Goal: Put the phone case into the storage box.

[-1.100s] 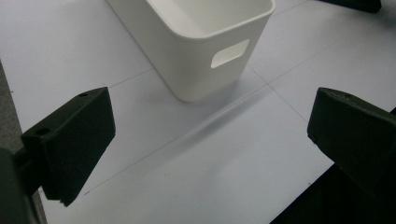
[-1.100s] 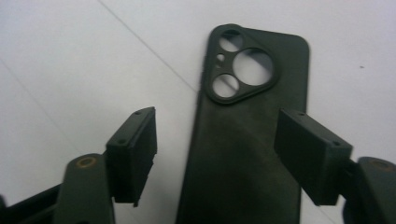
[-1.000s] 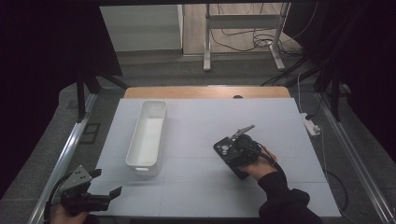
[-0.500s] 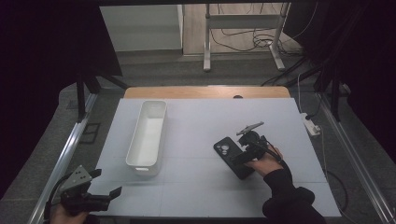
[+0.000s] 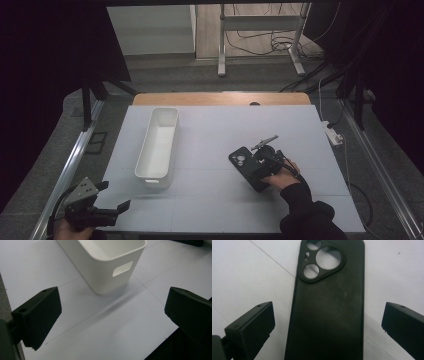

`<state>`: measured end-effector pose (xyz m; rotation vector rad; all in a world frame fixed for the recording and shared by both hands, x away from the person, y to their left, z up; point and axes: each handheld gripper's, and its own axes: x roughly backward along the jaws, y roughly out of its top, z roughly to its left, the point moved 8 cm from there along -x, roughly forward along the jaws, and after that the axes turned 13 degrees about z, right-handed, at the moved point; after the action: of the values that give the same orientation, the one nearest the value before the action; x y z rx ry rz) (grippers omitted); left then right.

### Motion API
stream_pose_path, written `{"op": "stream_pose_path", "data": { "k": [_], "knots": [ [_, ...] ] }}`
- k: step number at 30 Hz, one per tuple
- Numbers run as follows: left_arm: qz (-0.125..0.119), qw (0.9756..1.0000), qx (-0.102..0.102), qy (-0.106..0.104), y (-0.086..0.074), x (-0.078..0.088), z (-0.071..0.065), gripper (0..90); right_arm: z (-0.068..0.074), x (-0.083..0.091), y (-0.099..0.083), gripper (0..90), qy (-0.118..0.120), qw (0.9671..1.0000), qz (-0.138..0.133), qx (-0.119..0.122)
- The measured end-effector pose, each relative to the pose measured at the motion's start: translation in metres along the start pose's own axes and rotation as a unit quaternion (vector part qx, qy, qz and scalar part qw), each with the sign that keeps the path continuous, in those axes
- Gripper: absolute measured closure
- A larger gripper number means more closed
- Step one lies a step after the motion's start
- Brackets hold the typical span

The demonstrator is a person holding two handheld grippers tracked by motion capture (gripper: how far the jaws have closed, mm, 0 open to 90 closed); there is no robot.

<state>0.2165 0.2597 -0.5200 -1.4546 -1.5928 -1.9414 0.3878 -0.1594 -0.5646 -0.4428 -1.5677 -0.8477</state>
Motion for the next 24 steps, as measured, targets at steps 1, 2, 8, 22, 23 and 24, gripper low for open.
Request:
{"op": "stream_pose_path", "data": {
  "k": [1,2,8,22,23,24],
  "knots": [
    [0.0,1.0,0.0,0.0,0.0,0.0,0.0,1.6,0.0,-0.002,-0.001,0.0,0.0,1.0,0.002,0.001],
    [0.0,1.0,0.0,0.0,0.0,0.0,0.0,1.6,0.0,-0.004,-0.001,0.0,-0.001,1.0,0.004,0.0],
    [0.0,1.0,0.001,-0.001,0.0,0.0,0.0,1.5,0.0,-0.015,-0.007,0.0,-0.007,0.9996,0.026,0.0],
    [0.0,1.0,0.003,-0.001,0.0,0.0,0.0,1.3,0.001,-0.023,-0.009,0.0,-0.025,0.9988,0.043,-0.003],
    [0.001,1.0,0.003,0.0,0.0,0.0,0.0,1.3,0.001,-0.023,-0.009,0.0,-0.025,0.9987,0.044,-0.003],
    [0.002,1.0,0.003,0.0,0.0,0.0,0.0,1.3,0.002,-0.024,-0.009,0.0,-0.028,0.9986,0.045,-0.005]
  ]
}}
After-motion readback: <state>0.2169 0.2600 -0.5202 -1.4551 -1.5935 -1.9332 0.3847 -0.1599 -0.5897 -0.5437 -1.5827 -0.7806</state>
